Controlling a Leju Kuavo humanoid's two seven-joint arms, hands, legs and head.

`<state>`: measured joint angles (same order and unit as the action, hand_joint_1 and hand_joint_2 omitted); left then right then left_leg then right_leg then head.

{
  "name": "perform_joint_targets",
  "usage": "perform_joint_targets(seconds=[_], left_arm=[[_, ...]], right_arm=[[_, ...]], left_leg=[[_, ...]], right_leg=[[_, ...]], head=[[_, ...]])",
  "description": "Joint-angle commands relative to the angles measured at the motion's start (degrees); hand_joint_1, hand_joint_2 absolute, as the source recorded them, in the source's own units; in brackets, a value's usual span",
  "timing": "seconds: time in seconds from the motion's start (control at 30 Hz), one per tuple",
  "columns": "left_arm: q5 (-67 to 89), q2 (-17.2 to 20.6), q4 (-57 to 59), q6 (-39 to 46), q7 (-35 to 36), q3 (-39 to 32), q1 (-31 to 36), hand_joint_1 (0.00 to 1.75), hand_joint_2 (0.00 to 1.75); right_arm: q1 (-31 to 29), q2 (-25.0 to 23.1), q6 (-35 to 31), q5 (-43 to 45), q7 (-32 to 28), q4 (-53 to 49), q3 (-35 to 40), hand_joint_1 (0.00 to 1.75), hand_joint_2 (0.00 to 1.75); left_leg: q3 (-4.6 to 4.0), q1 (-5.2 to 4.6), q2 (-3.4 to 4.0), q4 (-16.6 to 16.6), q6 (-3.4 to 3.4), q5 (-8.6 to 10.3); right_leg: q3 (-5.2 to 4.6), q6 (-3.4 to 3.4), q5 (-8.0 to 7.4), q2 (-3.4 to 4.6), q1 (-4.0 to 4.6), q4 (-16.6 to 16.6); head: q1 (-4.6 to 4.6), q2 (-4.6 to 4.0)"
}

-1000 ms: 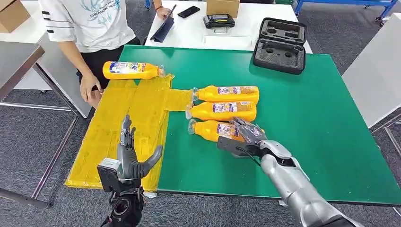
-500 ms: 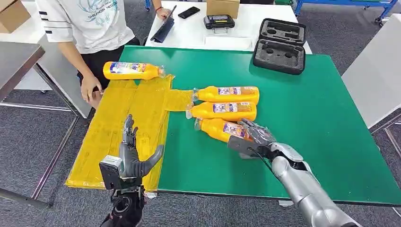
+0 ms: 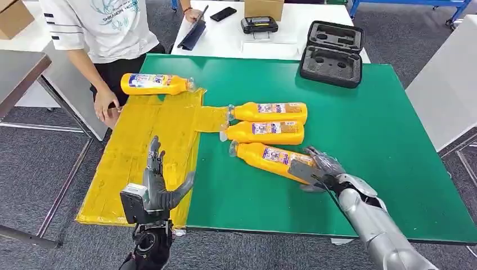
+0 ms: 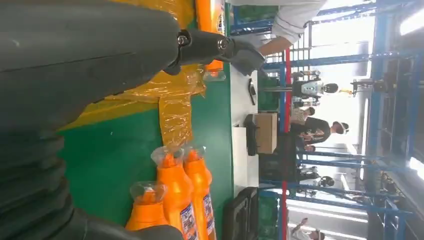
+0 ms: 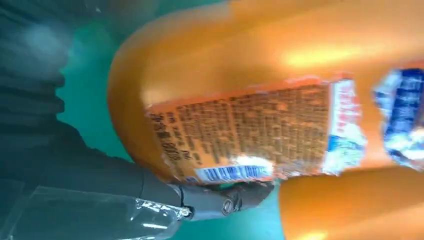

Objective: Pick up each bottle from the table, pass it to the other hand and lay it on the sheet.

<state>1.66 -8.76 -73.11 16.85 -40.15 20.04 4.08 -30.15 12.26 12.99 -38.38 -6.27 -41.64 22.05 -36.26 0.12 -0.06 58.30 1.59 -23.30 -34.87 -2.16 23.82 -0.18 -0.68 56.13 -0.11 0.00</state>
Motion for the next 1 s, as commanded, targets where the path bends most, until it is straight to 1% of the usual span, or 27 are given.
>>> perform_joint_targets(seconds=[0.03,0.13,0.2,0.23,0.27,0.33,0.37,0.43,0.47,0.53,0.57,0.63,0.7,0.73,0.77,0.87,0.93,1.0], left_arm=[[-1.31,0.45,3.77,-0.58,0.15,0.19,2.35,0.0,1.75],[-1.22,0.47,3.5,-0.3,0.15,0.17,1.99,0.0,1.75],[-1.26,0.49,3.36,-0.25,0.15,0.15,1.87,0.0,1.75],[-1.26,0.49,3.36,-0.25,0.15,0.15,1.87,0.0,1.75],[-1.26,0.49,3.36,-0.25,0.15,0.15,1.87,0.0,1.75],[-1.26,0.49,3.36,-0.25,0.15,0.15,1.87,0.0,1.75],[-1.26,0.49,3.36,-0.25,0.15,0.15,1.87,0.0,1.75],[-2.02,0.42,3.39,-0.48,0.15,-0.05,2.01,0.0,1.75],[-2.21,0.49,3.31,-0.69,0.15,-0.05,1.97,0.0,1.75],[-2.5,0.45,3.41,-0.91,0.15,-0.12,2.07,0.0,1.75],[-2.8,0.46,3.8,-1.41,0.15,-0.04,2.37,0.0,1.75],[-2.86,0.49,4.29,-1.65,0.15,0.09,2.72,0.0,1.75],[-2.87,0.48,4.33,-1.66,0.15,0.08,2.75,0.0,1.75],[-2.87,0.48,4.33,-1.66,0.15,0.08,2.75,0.0,1.75],[-3.09,0.51,4.58,-1.99,0.15,0.16,2.82,0.0,1.75],[-3.33,0.54,4.3,-2.33,0.15,0.22,2.46,0.0,1.75],[-3.11,0.57,4.12,-2.31,0.15,0.28,2.31,0.0,1.75],[-3.0,0.59,4.14,-2.49,0.15,0.31,2.09,0.0,1.75]], right_arm=[[-8.26,-1.31,1.67,-0.27,-0.77,12.19,1.01,0.0,1.75],[-9.25,-1.77,1.7,-0.5,-1.38,12.81,1.71,0.0,1.75],[-9.64,-1.92,1.91,-0.58,-1.33,12.82,1.91,0.0,1.75],[-9.64,-1.92,1.91,-0.58,-1.33,12.82,1.91,0.0,1.75],[-9.64,-1.92,1.91,-0.58,-1.33,12.82,1.91,0.0,1.75],[-9.64,-1.92,1.91,-0.58,-1.33,12.82,1.91,0.0,1.75],[-9.64,-1.92,1.91,-0.58,-1.33,12.82,1.91,0.0,1.75],[-10.55,-2.04,2.07,-1.07,-1.47,13.05,2.9,0.0,1.75],[-11.23,-2.07,2.73,-1.34,-1.57,13.13,3.55,0.0,1.75],[-12.78,-2.14,4.41,-1.83,-1.89,13.42,4.92,0.0,1.75],[-13.95,-2.21,5.9,-2.28,-2.27,13.92,6.11,0.0,1.75],[-15.6,-2.46,7.55,-2.26,-2.94,14.45,7.22,0.0,1.75],[-15.78,-2.53,7.67,-2.22,-2.88,14.49,7.25,0.0,1.75],[-15.78,-2.53,7.67,-2.22,-2.88,14.49,7.25,0.0,1.75],[-15.86,-2.49,7.8,-2.26,-3.23,14.75,7.93,0.0,1.75],[-17.04,-2.73,10.69,-1.57,-5.68,15.25,11.31,0.0,1.75],[-17.63,-2.84,11.72,-1.24,-6.32,15.3,12.72,0.0,1.75],[-18.26,-2.97,12.63,-0.85,-6.88,15.03,14.83,0.0,1.75]], left_leg=[[0.12,-0.01,0.05,-0.02,-0.04,-0.04],[0.08,-0.01,0.07,-0.03,-0.04,-0.02],[0.26,0.02,0.15,-0.04,-0.09,-0.13],[0.05,-0.01,0.09,-0.02,-0.05,-0.06],[0.16,0.0,0.08,-0.03,-0.08,-0.11],[0.01,-0.02,-0.03,-0.03,-0.04,-0.03],[0.14,-0.01,-0.01,-0.05,-0.08,-0.08],[-0.04,-0.03,-0.03,-0.03,-0.04,-0.03],[0.1,-0.01,0.03,-0.03,-0.08,-0.1],[-0.07,-0.04,0.05,0.0,-0.04,-0.05],[0.05,-0.03,0.12,0.02,-0.07,-0.12],[-0.09,-0.05,0.09,0.02,-0.04,-0.06],[0.12,-0.03,0.17,0.03,-0.11,-0.15],[-0.09,-0.03,0.02,-0.01,-0.05,-0.03],[0.02,-0.02,0.02,-0.02,-0.07,-0.07],[0.05,-0.02,0.01,-0.03,-0.07,-0.08],[-0.08,-0.02,0.04,-0.02,-0.04,-0.04],[-0.03,-0.03,0.07,-0.02,-0.05,-0.07]], right_leg=[[0.09,0.04,0.03,0.05,-0.01,-0.01],[0.07,0.04,0.02,0.04,-0.05,-0.02],[0.24,0.11,0.09,0.14,-0.03,-0.03],[0.06,0.06,0.03,0.11,-0.07,0.0],[0.17,0.09,0.08,0.12,-0.06,-0.01],[0.04,0.05,0.03,0.01,-0.09,-0.01],[0.15,0.09,0.08,0.04,-0.08,-0.02],[0.0,0.04,0.03,0.01,-0.09,0.0],[0.12,0.09,0.08,0.07,-0.08,0.0],[-0.06,0.05,0.03,0.1,-0.1,0.04],[0.04,0.09,0.07,0.17,-0.09,0.06],[-0.11,0.05,0.02,0.15,-0.12,0.07],[0.07,0.12,0.09,0.23,-0.09,0.09],[-0.08,0.05,0.02,0.07,-0.09,0.02],[0.02,0.07,0.06,0.07,-0.08,0.01],[0.05,0.07,0.08,0.05,-0.09,0.01],[-0.06,0.04,0.03,0.08,-0.09,0.01],[-0.03,0.06,0.05,0.13,-0.09,0.02]], head=[[0.02,0.0],[0.02,0.0],[0.0,0.0],[0.02,0.0],[0.02,0.0],[0.02,0.0],[0.0,0.0],[0.0,0.0],[0.02,0.0],[0.0,-0.02],[0.0,0.0],[0.0,0.0],[0.0,0.0],[0.0,0.0],[0.0,0.0],[0.0,0.0],[0.0,0.0],[0.0,0.0]])
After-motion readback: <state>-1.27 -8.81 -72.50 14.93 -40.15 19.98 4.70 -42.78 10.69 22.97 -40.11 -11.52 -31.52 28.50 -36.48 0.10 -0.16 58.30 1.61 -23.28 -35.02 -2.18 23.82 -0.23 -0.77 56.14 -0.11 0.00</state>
